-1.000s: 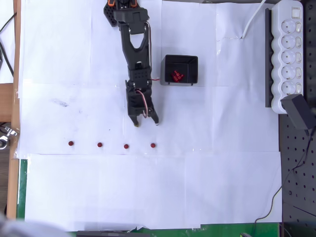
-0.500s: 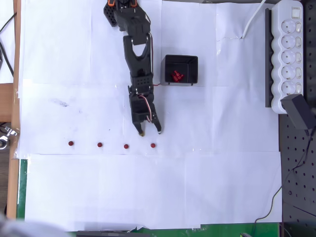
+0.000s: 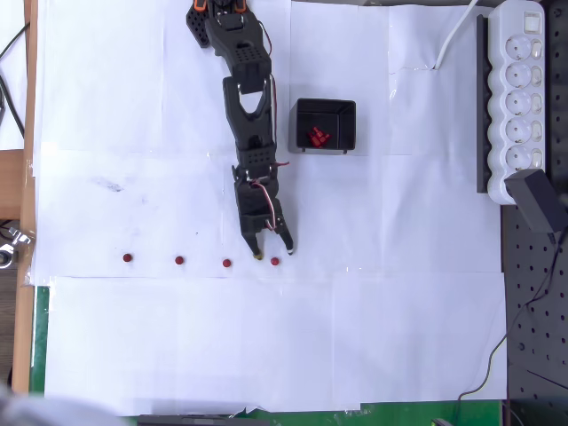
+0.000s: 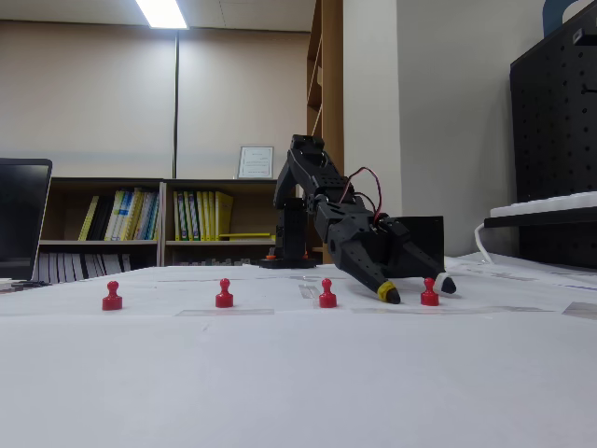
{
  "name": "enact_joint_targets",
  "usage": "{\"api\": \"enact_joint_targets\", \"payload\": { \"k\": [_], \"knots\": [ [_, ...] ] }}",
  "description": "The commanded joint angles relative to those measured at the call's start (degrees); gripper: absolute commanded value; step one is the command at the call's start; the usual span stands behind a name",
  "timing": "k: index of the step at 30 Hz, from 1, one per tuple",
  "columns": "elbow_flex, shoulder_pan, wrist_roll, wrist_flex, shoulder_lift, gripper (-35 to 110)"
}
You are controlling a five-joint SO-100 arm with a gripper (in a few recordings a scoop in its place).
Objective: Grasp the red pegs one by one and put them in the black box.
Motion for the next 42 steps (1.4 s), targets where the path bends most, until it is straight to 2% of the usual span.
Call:
{"api": "enact_joint_targets", "payload": {
  "k": [1, 32, 39, 42],
  "knots": [
    [2.72, -1.58, -0.26, -1.05, 2.2, 23],
    [-0.62, -3.34, -2.81, -1.85, 0.62, 15],
    [-0.97, -3.87, -4.31, -2.64, -0.18, 1],
    [-0.97, -3.87, -4.48, -1.41, -0.79, 0]
  ]
}}
